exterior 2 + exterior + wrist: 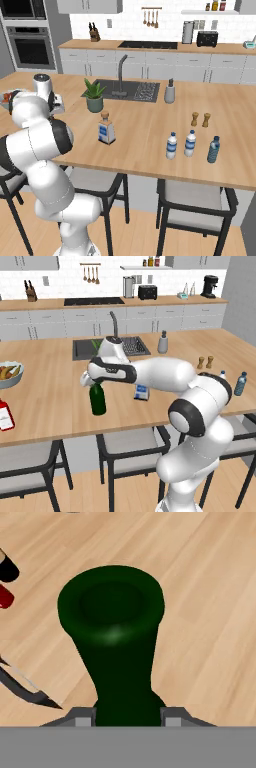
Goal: Move the plastic bottles in the middle to the plastics group, and the glass bottles in the middle to the glass group.
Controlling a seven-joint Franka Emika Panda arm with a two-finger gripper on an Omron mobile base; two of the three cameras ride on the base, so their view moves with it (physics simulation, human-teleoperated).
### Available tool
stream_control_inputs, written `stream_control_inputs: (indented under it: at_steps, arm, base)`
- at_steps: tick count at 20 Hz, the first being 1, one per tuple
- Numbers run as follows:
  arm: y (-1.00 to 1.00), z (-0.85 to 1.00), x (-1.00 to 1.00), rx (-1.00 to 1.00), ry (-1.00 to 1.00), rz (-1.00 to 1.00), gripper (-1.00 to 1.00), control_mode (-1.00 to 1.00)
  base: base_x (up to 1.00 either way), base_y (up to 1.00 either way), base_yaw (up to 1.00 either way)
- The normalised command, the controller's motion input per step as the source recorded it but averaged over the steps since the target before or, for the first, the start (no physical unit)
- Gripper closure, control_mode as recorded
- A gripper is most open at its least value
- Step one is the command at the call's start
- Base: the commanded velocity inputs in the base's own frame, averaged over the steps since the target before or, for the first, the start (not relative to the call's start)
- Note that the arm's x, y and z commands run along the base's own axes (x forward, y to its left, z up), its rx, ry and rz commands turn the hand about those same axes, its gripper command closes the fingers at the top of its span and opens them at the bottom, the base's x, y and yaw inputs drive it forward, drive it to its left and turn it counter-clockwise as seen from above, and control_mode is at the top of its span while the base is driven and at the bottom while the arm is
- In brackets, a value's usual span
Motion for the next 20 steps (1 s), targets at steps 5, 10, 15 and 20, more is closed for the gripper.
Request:
stream_control_inputs:
  at_steps: [5, 10, 15, 20]
  arm:
    - [0.56, 0.00, -0.52, 0.00, -0.06, 0.24, 1.00, -1.00]
    - [0.50, 0.00, -0.18, 0.00, -0.13, 0.13, 1.00, -1.00]
    - [0.60, 0.06, 0.01, 0.00, -0.01, 0.02, 1.00, -1.00]
    - [0.58, 0.01, 0.08, 0.02, 0.00, 0.00, 1.00, -1.00]
  base:
    - [0.00, 0.00, 0.00]
    - [0.00, 0.00, 0.00]
    - [0.00, 0.00, 0.00]
    - [0.00, 0.00, 0.00]
